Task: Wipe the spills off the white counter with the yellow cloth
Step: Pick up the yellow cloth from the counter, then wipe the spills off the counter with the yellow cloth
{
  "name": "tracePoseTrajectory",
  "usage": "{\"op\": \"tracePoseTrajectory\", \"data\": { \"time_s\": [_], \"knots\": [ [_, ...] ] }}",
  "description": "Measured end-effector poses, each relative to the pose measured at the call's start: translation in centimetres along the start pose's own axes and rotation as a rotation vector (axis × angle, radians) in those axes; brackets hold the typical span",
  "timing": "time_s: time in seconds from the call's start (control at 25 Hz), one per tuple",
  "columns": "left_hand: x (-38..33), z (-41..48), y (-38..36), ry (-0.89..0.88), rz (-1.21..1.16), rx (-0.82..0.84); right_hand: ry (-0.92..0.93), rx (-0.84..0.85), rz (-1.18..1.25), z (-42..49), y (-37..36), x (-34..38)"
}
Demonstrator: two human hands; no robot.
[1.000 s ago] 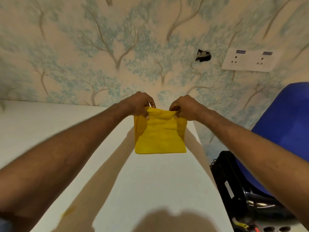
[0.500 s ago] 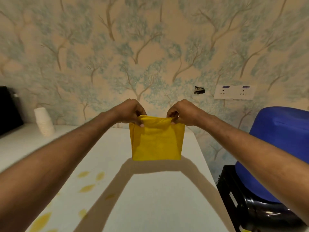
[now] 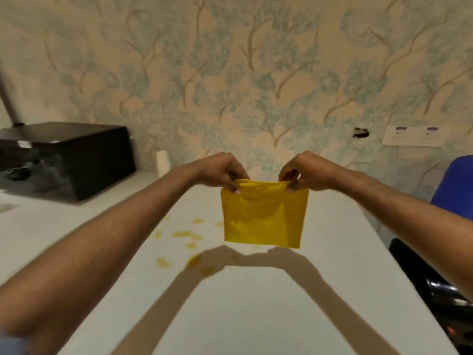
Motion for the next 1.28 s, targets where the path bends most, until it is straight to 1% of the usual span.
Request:
{"op": "tracePoseTrajectory", "data": {
  "time_s": [0.08, 0.16, 0.2, 0.28, 0.36, 0.44, 0.48, 0.56, 0.64, 0.68, 0.76, 0.8, 0.88, 0.92, 0.96, 1.0, 1.04, 1.12, 1.2, 1.28],
  "knots": [
    [-0.4, -4.0, -0.2, 0.006, -0.018, 0.017, -0.003, 0.047, -0.007, -1.5, -0.5, 3.6],
    [-0.7, -7.8, 0.0, 0.027, -0.093, 0.046, 0.009, 0.114, -0.004, -2.9, -0.4, 6.9],
    [-0.8, -9.7, 0.2, 0.049, -0.162, 0.083, 0.023, 0.167, 0.007, -3.7, -0.3, 8.6],
    [-1.3, -12.6, 0.4, 0.131, -0.292, 0.214, 0.067, 0.273, 0.075, -5.1, 0.0, 11.0],
    [-1.2, -14.8, 0.2, 0.201, -0.339, 0.331, 0.102, 0.364, 0.148, -6.0, -0.2, 13.3],
    [-0.2, -16.5, -0.3, 0.248, -0.362, 0.372, 0.104, 0.423, 0.175, -5.8, -1.4, 15.2],
    [0.6, -16.9, -0.8, 0.261, -0.371, 0.367, 0.099, 0.437, 0.167, -5.3, -2.4, 15.8],
    [2.9, -17.4, -2.7, 0.257, -0.326, 0.316, 0.075, 0.437, 0.123, -3.4, -5.2, 16.5],
    [6.2, -17.9, -5.6, 0.266, -0.203, 0.194, 0.002, 0.382, 0.077, -1.1, -9.3, 17.0],
    [8.0, -18.5, -7.6, 0.295, -0.151, 0.106, -0.052, 0.335, 0.067, -0.4, -11.7, 17.4],
    [12.3, -21.0, -11.4, 0.422, -0.113, -0.039, -0.153, 0.263, 0.114, -0.5, -17.2, 19.1],
    [14.3, -22.7, -13.2, 0.501, -0.069, -0.046, -0.174, 0.249, 0.173, -1.1, -20.4, 20.3],
    [17.7, -26.5, -16.2, 0.599, 0.123, -0.044, -0.148, 0.243, 0.251, -2.8, -26.4, 23.6],
    [19.3, -28.0, -17.2, 0.592, 0.226, -0.108, -0.139, 0.253, 0.24, -3.4, -28.7, 25.2],
    [20.6, -29.3, -17.7, 0.604, 0.266, -0.198, -0.148, 0.247, 0.219, -3.8, -30.2, 26.5],
    [21.7, -30.4, -18.0, 0.65, 0.266, -0.255, -0.169, 0.226, 0.204, -3.8, -31.2, 27.1],
    [22.7, -31.3, -18.0, 0.697, 0.268, -0.273, -0.175, 0.198, 0.196, -3.9, -31.6, 27.1],
    [24.2, -32.5, -18.4, 0.743, 0.192, -0.249, -0.105, 0.171, 0.2, -4.7, -31.7, 25.9],
    [25.1, -33.1, -18.9, 0.733, 0.081, -0.231, -0.016, 0.172, 0.202, -6.2, -31.7, 23.2],
    [25.5, -33.4, -19.2, 0.676, 0.078, -0.274, -0.045, 0.168, 0.132, -7.1, -31.5, 18.7]
  ]
}}
Point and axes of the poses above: each hand's wrist, its own z-axis towards the middle knuckle, its own y-axis out of the back of the hand, x = y × z, the point moved 1 cm from there along z, towards the middle knuckle, and after that the axes turned 14 degrees about -y, right-handed, at the moved point
